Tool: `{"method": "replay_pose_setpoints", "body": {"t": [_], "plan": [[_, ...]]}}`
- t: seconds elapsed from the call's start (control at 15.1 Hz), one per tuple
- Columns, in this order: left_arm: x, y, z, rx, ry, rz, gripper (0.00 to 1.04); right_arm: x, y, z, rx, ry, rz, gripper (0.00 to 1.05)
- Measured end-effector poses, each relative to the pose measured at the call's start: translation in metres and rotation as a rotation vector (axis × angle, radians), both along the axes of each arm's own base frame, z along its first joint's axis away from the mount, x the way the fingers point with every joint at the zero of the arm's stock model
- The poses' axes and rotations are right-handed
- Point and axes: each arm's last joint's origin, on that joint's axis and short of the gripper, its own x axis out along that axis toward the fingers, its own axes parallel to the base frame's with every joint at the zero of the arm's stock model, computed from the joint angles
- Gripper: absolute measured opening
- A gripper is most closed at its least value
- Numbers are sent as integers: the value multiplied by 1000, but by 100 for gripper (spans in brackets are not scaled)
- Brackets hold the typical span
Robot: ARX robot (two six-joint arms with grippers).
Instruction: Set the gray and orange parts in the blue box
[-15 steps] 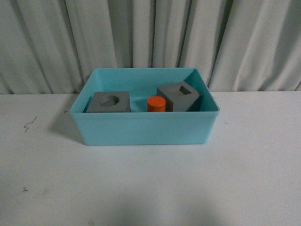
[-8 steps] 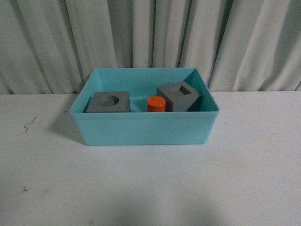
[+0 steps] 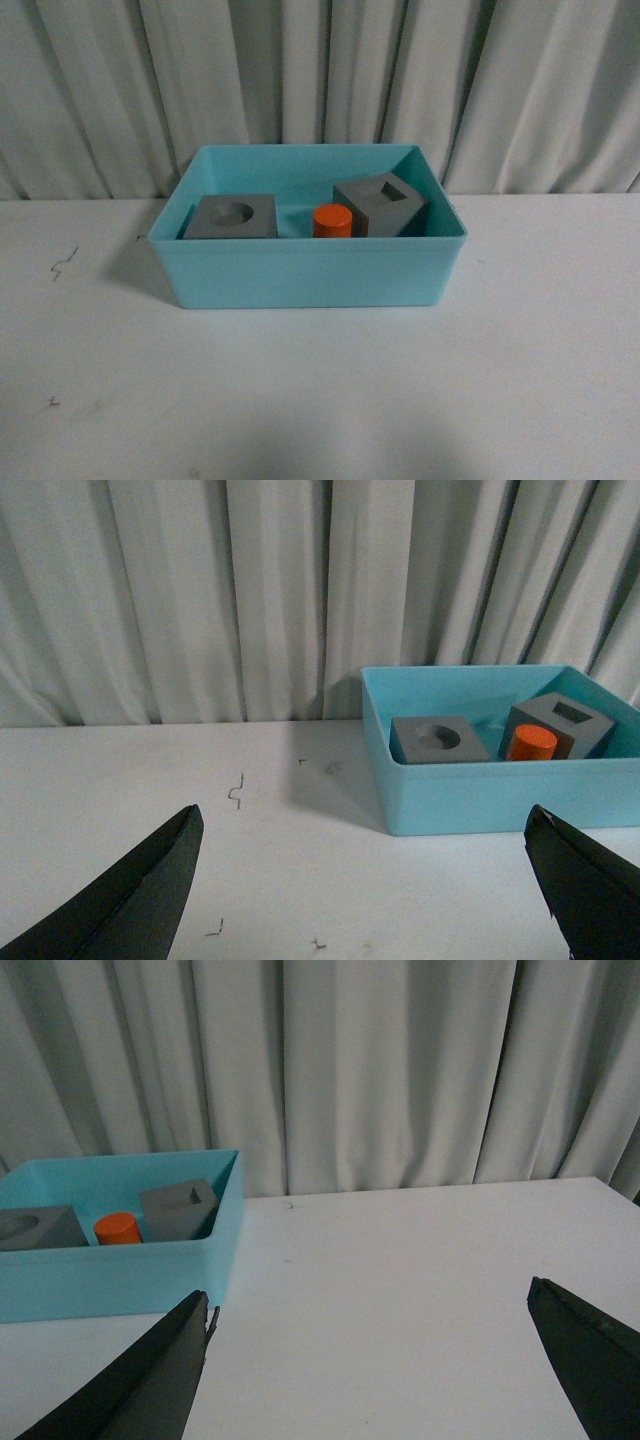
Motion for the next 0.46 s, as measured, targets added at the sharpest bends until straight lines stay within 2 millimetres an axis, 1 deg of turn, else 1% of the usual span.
{"method": "replay_pose_setpoints", "body": {"t": [0.46], "plan": [[0,0,0,0,0,0,98,0,0,0,0,0,0,98]]}}
